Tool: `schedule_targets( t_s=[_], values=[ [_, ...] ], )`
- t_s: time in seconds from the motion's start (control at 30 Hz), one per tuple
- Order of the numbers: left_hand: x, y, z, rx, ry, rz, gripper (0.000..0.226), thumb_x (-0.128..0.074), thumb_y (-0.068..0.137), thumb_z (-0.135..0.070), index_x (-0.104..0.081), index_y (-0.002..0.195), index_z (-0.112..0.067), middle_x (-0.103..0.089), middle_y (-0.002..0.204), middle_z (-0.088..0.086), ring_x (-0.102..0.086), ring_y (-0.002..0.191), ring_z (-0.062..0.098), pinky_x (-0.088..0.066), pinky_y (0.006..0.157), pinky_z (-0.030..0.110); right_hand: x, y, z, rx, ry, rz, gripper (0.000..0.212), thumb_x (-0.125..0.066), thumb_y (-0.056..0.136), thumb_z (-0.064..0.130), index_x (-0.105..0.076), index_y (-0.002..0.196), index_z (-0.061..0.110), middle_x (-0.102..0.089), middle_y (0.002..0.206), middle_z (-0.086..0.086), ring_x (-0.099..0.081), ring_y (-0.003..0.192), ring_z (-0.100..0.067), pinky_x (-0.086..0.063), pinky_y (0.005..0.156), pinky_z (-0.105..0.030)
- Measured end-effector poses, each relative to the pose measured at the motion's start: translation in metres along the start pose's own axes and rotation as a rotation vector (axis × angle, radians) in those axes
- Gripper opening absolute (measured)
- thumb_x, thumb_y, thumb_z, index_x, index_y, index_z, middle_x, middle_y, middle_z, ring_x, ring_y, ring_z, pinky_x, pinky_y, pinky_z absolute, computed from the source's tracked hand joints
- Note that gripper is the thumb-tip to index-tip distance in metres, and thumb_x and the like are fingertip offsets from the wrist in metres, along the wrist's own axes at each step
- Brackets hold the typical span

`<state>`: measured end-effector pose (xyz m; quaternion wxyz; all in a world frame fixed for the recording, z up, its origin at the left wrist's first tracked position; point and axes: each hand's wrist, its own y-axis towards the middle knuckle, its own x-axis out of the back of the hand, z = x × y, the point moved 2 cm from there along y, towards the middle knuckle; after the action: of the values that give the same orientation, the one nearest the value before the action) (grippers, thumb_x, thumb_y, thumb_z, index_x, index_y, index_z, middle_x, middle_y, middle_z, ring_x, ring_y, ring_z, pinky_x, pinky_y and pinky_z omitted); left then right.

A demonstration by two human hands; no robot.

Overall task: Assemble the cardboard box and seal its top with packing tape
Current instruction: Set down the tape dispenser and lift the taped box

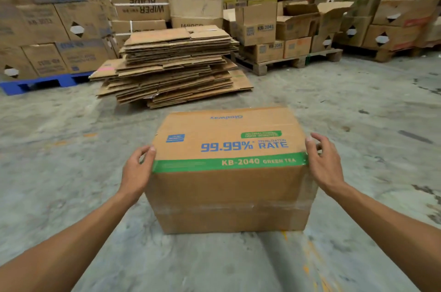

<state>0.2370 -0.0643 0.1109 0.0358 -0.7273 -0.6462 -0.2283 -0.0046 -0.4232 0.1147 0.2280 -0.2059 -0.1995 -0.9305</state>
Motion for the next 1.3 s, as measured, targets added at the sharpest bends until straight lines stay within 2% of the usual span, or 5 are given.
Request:
schedule_targets(
  t_s=[0.4,0.53,0.87,1.0,1.3],
  values=[
    [0.002,0.028,-0.002,0.226,0.157,0.319,0.063,-0.056,0.093,-0.046,-0.036,0.148,-0.021,-0.051,0.134,0.004,-0.054,0.109,0.021,-0.041,0.089,0.032,-0.001,0.051,0.007,-0.360,0.016,0.473,0.067,-0.052,0.097,0.045,-0.025,0.154,0.024,-0.051,0.143,-0.009,-0.059,0.105,-0.027,-0.048,0.071,-0.037],
    [-0.003,0.037,-0.004,0.259,0.128,0.454,0.052,-0.053,0.095,-0.046,-0.040,0.142,-0.026,-0.054,0.135,-0.005,-0.058,0.108,0.015,-0.045,0.092,0.032,-0.010,0.059,0.005,-0.363,0.091,0.520,0.071,-0.053,0.097,0.044,-0.016,0.156,0.027,-0.050,0.144,-0.005,-0.061,0.108,-0.025,-0.052,0.088,-0.040],
    [-0.004,0.038,0.004,0.165,0.203,0.363,0.084,-0.056,0.090,-0.056,-0.015,0.156,-0.023,-0.027,0.159,-0.005,-0.035,0.140,0.019,-0.029,0.112,0.034,-0.013,0.048,-0.006,-0.248,0.237,0.589,0.056,-0.055,0.095,0.045,-0.031,0.145,0.035,-0.068,0.120,-0.002,-0.070,0.099,-0.024,-0.058,0.082,-0.043],
    [0.013,0.036,-0.005,0.035,0.213,0.283,0.081,-0.057,0.090,-0.054,-0.016,0.155,-0.029,-0.030,0.157,-0.009,-0.037,0.138,0.015,-0.030,0.105,0.028,-0.011,0.039,0.009,-0.083,0.306,0.512,0.053,-0.054,0.098,0.034,-0.030,0.145,0.034,-0.065,0.120,0.006,-0.069,0.090,-0.003,-0.056,0.066,-0.017],
    [0.033,-0.011,0.040,-0.008,0.227,0.208,0.112,-0.078,0.078,-0.035,0.003,0.155,-0.034,-0.038,0.152,-0.009,-0.045,0.134,0.011,-0.035,0.112,0.033,-0.038,-0.009,-0.027,0.130,0.102,0.487,0.100,-0.068,0.083,0.041,0.005,0.151,0.047,-0.033,0.150,0.018,-0.051,0.128,-0.014,-0.046,0.105,-0.045]
  ],
)
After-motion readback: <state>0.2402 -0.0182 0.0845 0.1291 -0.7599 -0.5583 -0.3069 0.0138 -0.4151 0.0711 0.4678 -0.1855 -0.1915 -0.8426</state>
